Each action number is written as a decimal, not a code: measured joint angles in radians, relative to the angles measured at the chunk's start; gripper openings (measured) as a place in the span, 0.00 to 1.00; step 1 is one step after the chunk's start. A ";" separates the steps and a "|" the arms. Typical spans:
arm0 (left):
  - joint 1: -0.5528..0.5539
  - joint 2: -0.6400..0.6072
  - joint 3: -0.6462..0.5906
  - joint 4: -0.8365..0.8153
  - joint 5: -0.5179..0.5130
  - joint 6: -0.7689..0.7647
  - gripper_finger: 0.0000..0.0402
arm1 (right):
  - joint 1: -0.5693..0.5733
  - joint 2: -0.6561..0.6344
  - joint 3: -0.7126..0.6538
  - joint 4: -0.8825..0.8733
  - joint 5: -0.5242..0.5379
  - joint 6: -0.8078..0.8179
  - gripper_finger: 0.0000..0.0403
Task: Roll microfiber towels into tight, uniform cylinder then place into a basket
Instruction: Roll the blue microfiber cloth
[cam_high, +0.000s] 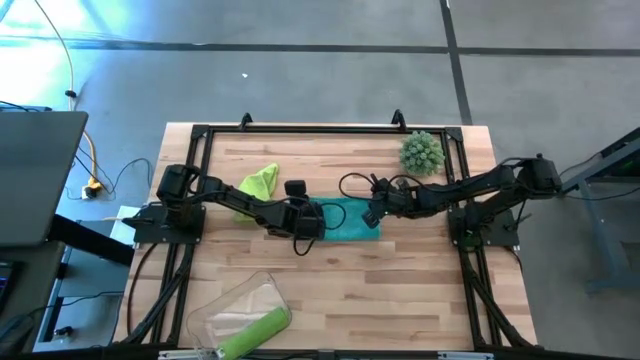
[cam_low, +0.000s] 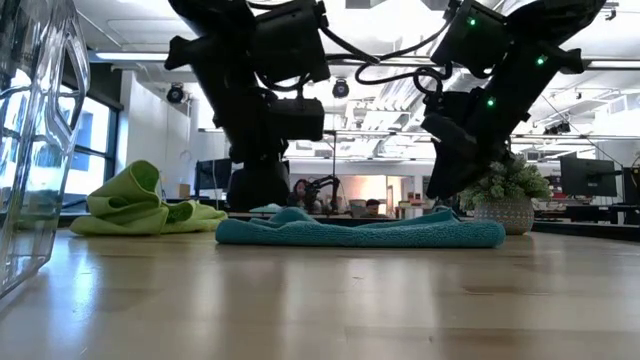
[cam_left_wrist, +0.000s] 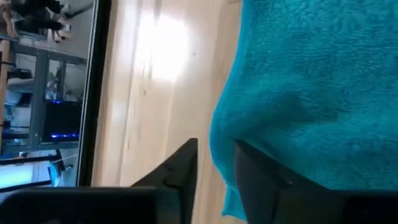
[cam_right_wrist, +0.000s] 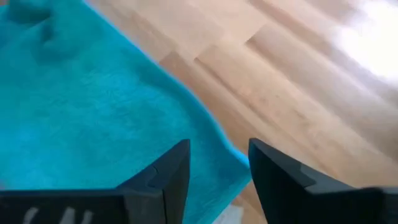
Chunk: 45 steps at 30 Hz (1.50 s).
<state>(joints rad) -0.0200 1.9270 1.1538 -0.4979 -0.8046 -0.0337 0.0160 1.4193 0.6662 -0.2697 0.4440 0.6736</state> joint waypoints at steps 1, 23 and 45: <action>0.000 0.000 0.000 0.000 -0.002 0.000 0.26 | 0.002 0.000 0.000 0.001 -0.017 0.002 0.39; -0.039 0.008 0.091 -0.175 0.500 -0.179 0.30 | 0.237 0.049 0.000 0.004 -0.091 0.272 0.35; -0.130 0.006 0.120 -0.133 0.732 -0.251 0.30 | 0.136 0.180 -0.003 -0.025 0.159 0.029 0.35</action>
<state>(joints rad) -0.1503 1.9335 1.2737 -0.6310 -0.0728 -0.2848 0.1518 1.5991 0.6636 -0.2945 0.6033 0.7030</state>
